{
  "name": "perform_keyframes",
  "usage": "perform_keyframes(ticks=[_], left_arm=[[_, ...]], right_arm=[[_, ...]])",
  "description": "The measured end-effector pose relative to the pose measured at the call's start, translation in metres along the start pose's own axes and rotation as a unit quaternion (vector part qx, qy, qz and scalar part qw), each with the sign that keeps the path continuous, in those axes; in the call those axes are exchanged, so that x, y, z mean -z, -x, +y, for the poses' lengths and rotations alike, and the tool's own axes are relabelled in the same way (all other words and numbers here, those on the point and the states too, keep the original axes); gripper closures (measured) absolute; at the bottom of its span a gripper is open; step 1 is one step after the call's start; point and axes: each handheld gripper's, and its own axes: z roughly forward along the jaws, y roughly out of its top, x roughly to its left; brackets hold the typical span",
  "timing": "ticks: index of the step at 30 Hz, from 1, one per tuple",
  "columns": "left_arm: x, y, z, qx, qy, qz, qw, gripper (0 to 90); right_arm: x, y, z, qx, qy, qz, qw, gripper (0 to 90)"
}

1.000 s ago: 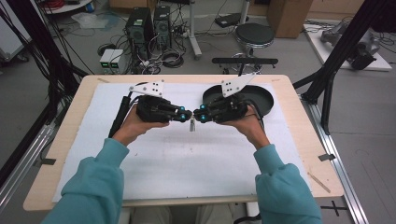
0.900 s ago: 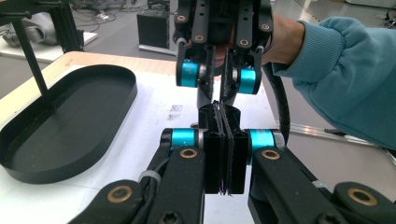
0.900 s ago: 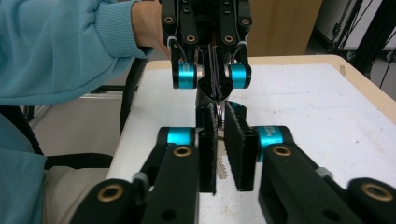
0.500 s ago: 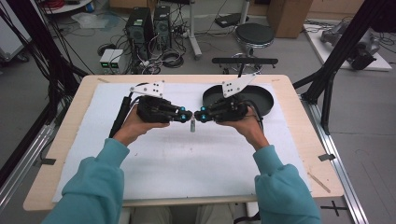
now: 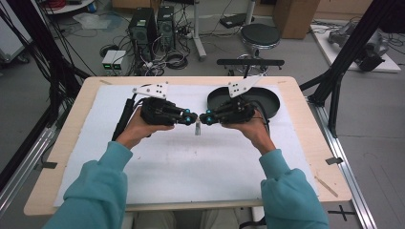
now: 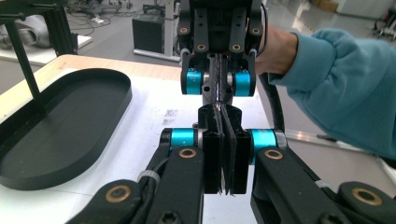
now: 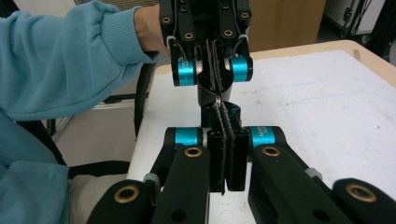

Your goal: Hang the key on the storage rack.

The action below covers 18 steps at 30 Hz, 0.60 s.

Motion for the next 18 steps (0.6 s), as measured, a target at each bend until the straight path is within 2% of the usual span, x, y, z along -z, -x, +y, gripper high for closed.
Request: perform_keyframes(ticks=[3,6,8,9,11,12,14,17,18], left_arm=[[0.004,0.0,0.0,-0.002,0.019,0.007,0.9998,79.1],[0.006,-0.001,-0.002,-0.008,0.032,0.03,0.999,62.7],[0.008,-0.001,-0.003,-0.015,0.027,0.048,0.9984,53.0],[0.009,0.0,-0.004,-0.014,0.028,0.055,0.998,44.4],[0.013,0.002,-0.007,0.001,0.03,0.077,0.9966,33.4],[0.016,0.002,-0.01,0.002,0.032,0.081,0.9962,26.5],[0.023,0.005,-0.016,0.006,0.031,0.098,0.9947,18.7],[0.039,0.009,-0.031,0.002,0.017,0.149,0.9887,2.0],[0.046,0.011,-0.036,0.0,0.019,0.163,0.9864,1.7]], right_arm=[[0.001,0.001,-0.001,-0.005,-0.004,-0.002,1.0,90.0],[0.002,0.002,-0.001,-0.012,-0.006,-0.009,0.9999,89.9],[0.005,0.003,-0.002,-0.016,-0.001,-0.013,0.9998,89.9],[0.006,0.003,-0.002,-0.014,0.0,-0.019,0.9997,89.9],[0.011,0.003,-0.003,-0.021,0.001,-0.028,0.9994,89.9],[0.014,0.003,-0.003,-0.023,-0.001,-0.035,0.9991,89.9],[0.019,0.003,-0.004,-0.023,0.003,-0.048,0.9986,89.9],[0.03,0.003,-0.005,-0.028,0.004,-0.068,0.9973,89.9],[0.033,0.003,-0.006,-0.028,0.004,-0.072,0.997,89.9]])
